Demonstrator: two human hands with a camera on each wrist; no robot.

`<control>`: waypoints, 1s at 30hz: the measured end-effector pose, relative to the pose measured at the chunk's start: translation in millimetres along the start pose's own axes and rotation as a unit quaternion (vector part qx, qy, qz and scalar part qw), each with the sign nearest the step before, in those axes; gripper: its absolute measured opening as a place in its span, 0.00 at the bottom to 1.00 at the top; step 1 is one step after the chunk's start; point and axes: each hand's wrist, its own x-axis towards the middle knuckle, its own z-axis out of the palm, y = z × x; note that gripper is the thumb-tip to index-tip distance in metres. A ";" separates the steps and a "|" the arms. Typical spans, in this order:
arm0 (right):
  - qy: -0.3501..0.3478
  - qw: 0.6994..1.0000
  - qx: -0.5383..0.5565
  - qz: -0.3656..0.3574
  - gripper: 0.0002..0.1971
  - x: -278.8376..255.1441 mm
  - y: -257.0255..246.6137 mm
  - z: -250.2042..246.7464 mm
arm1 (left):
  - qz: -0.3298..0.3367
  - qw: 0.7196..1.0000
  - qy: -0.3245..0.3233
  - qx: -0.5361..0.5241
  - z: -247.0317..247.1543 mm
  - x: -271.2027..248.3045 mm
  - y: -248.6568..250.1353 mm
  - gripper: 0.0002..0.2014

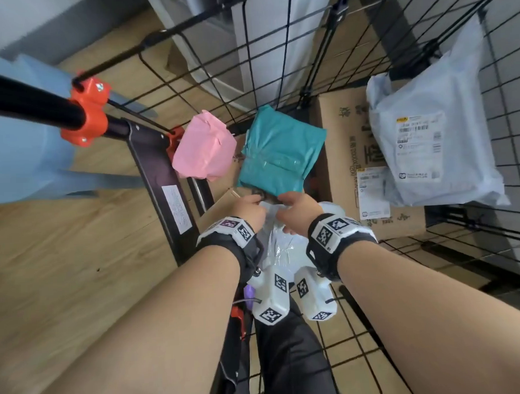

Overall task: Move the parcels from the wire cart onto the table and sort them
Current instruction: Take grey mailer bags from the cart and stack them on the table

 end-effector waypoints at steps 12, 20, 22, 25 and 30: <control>0.009 1.000 0.027 0.001 0.19 -5.0 24.5 -12.3 | 0.025 0.997 0.013 0.072 10.7 -17.5 0.7 0.11; 0.100 0.994 0.039 -0.015 0.25 -52.2 28.2 -49.3 | 0.057 0.997 -0.040 0.045 19.0 -52.7 34.9 0.06; 0.124 0.991 0.045 -0.015 0.28 -69.7 30.5 -59.4 | 0.062 0.997 -0.048 0.028 24.0 -68.0 45.4 0.06; 0.141 0.989 0.047 -0.022 0.33 -100.4 32.5 -74.5 | 0.079 0.995 -0.057 0.004 31.4 -97.3 61.5 0.08; 0.152 0.985 0.075 -0.046 0.42 -163.1 30.0 -95.3 | 0.113 0.988 -0.076 -0.070 33.9 -169.6 103.1 0.07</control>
